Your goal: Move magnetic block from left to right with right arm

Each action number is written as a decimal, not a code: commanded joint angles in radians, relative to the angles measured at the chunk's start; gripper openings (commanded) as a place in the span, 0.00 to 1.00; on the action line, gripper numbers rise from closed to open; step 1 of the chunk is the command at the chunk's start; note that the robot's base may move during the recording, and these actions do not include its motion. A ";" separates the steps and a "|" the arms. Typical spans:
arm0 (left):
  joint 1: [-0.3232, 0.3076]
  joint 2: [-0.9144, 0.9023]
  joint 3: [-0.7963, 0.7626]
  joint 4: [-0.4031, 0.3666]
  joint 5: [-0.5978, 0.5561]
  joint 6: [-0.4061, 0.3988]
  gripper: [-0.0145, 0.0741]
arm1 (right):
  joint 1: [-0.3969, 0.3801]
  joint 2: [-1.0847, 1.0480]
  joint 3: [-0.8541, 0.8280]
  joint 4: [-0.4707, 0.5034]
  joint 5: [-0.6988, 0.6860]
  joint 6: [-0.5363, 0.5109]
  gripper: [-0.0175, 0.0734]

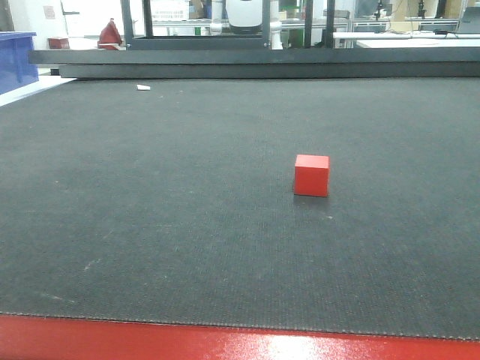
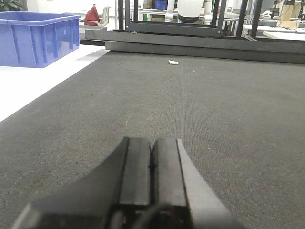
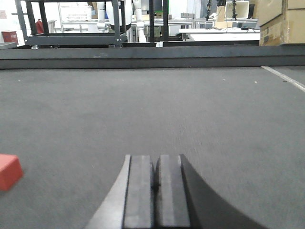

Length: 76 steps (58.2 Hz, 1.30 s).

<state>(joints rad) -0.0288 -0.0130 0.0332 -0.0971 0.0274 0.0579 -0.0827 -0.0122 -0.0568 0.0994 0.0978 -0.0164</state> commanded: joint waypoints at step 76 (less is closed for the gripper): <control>0.000 -0.013 0.010 -0.005 -0.084 -0.006 0.02 | 0.632 1.599 -1.352 -0.376 0.816 0.839 0.77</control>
<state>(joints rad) -0.0288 -0.0130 0.0332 -0.0971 0.0274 0.0579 0.5251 1.5445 -1.3156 -0.1999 0.8876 0.7650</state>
